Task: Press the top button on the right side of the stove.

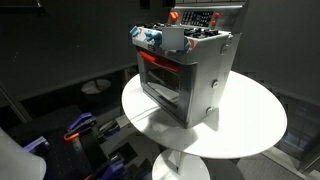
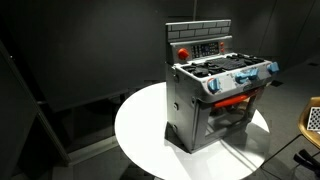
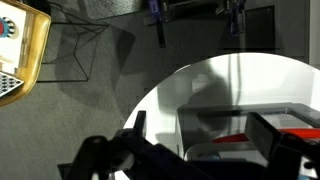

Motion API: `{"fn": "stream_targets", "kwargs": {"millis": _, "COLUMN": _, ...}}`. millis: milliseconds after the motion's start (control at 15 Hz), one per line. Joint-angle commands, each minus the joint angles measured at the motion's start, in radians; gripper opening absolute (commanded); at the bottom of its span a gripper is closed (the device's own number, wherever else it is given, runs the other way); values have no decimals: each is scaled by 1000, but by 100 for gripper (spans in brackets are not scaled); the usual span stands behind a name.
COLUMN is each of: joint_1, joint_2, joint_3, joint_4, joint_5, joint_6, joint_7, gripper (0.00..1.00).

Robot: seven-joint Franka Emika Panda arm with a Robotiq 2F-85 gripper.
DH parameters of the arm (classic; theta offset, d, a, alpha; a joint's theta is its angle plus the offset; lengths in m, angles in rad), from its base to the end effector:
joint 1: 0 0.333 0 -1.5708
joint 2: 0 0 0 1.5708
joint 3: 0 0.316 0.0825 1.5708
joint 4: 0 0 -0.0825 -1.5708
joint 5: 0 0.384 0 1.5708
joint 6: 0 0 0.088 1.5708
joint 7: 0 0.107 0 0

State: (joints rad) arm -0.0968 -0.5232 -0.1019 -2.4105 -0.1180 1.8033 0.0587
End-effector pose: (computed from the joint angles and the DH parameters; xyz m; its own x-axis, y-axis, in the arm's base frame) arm 0.3736 -0.0882 0.4918 0.9742 -0.2100 -0.0824 -0.2049 -0.9766 0.0661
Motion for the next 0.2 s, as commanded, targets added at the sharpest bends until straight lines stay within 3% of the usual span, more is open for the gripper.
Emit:
{"fn": "stream_targets", "kwargs": {"millis": 0, "joint_1": -9, "joint_2": -1, "joint_3": 8, "joint_4": 0, "joint_5": 4, "joint_6": -2, "joint_7": -4, "gripper": 100}}
{"fn": "stream_targets", "kwargs": {"millis": 133, "joint_1": -9, "joint_2": -1, "joint_3": 8, "joint_4": -1, "joint_5": 4, "joint_6": -2, "joint_7": -4, "gripper": 100}}
